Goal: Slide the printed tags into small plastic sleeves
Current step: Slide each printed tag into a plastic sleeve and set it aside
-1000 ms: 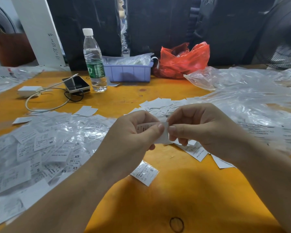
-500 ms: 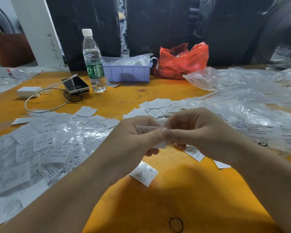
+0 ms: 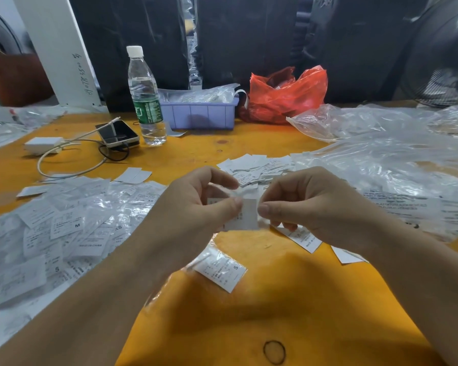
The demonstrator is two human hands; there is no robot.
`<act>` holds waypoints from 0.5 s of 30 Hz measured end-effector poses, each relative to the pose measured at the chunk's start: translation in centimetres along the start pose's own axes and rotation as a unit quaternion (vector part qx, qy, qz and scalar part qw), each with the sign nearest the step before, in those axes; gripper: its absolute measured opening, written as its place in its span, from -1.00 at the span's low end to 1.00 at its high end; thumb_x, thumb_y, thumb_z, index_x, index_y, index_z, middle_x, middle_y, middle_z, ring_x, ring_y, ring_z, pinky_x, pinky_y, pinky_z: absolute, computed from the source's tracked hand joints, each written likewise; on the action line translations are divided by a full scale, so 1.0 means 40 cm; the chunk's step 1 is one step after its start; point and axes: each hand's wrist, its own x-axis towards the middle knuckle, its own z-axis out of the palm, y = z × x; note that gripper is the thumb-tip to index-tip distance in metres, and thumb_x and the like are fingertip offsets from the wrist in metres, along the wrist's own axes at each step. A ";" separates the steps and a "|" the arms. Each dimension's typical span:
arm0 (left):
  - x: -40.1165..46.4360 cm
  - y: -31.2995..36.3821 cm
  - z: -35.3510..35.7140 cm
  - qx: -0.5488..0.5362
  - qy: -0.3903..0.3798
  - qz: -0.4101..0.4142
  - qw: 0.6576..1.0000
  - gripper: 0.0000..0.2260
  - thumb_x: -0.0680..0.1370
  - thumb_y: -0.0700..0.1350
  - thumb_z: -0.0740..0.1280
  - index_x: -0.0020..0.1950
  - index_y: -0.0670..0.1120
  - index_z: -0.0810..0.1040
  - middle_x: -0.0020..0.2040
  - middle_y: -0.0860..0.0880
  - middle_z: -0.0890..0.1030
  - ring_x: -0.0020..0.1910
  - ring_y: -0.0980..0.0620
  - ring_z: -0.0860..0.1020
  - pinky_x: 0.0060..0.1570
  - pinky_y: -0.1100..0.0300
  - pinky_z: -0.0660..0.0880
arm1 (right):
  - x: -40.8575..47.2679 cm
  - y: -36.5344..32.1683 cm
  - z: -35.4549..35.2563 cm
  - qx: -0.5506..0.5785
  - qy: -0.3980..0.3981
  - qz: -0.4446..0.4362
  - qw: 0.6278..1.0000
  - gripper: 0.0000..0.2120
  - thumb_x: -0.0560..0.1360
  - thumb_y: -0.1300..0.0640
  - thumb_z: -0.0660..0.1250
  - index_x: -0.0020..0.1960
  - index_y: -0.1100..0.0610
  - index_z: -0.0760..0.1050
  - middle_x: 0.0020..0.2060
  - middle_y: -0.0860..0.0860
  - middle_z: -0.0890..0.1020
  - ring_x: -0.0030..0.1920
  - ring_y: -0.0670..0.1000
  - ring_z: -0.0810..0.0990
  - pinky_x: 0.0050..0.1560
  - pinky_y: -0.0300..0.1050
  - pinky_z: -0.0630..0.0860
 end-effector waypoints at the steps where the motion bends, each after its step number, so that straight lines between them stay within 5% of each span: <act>1: 0.002 -0.003 -0.011 0.056 -0.010 0.001 0.998 -0.82 0.48 -0.08 0.45 -0.06 0.19 0.56 -0.19 0.11 0.66 -0.21 0.15 0.64 -0.23 0.20 0.60 | 0.001 0.002 -0.002 -0.015 0.007 0.006 1.000 -0.96 0.45 0.22 0.45 -0.18 0.17 0.66 -0.40 0.00 0.65 -0.38 -0.05 0.55 -0.33 -0.17 0.46; 7: -0.002 -0.020 -0.040 0.354 0.004 -0.040 0.935 -0.83 0.49 -0.09 0.37 -0.06 0.20 0.53 -0.19 0.16 0.58 -0.25 0.19 0.56 -0.26 0.21 0.59 | 0.003 0.013 -0.027 -0.193 0.120 -0.006 0.974 -0.94 0.46 0.18 0.44 -0.17 0.06 0.66 -0.31 -0.06 0.67 -0.28 -0.09 0.63 -0.21 -0.17 0.58; 11: 0.003 -0.022 -0.044 0.510 0.065 -0.046 0.857 -0.70 0.48 -0.04 0.36 0.19 0.17 0.49 0.08 0.11 0.52 0.07 0.03 0.48 0.03 0.06 0.54 | 0.009 0.026 -0.058 -0.305 0.216 -0.028 0.927 -0.94 0.48 0.17 0.41 -0.07 0.12 0.65 -0.22 -0.10 0.64 -0.23 -0.16 0.56 -0.26 -0.36 0.44; 13: 0.003 -0.020 -0.035 0.531 0.085 -0.003 0.843 -0.67 0.49 -0.02 0.36 0.25 0.16 0.47 0.17 0.09 0.47 0.17 0.01 0.40 0.12 0.06 0.45 | 0.013 0.043 -0.079 -0.374 0.254 -0.002 0.892 -0.86 0.49 0.11 0.38 0.03 0.10 0.62 -0.04 -0.02 0.63 0.02 -0.07 0.53 -0.05 -0.25 0.35; 15: -0.004 -0.018 -0.010 0.495 0.067 0.050 0.865 -0.72 0.51 0.03 0.34 0.22 0.17 0.48 0.18 0.13 0.44 0.22 0.04 0.35 0.20 0.08 0.38 | 0.016 0.056 -0.098 -0.411 0.271 0.057 0.868 -0.81 0.49 0.08 0.36 0.09 0.08 0.58 0.14 0.06 0.59 0.23 0.08 0.42 0.08 -0.06 0.31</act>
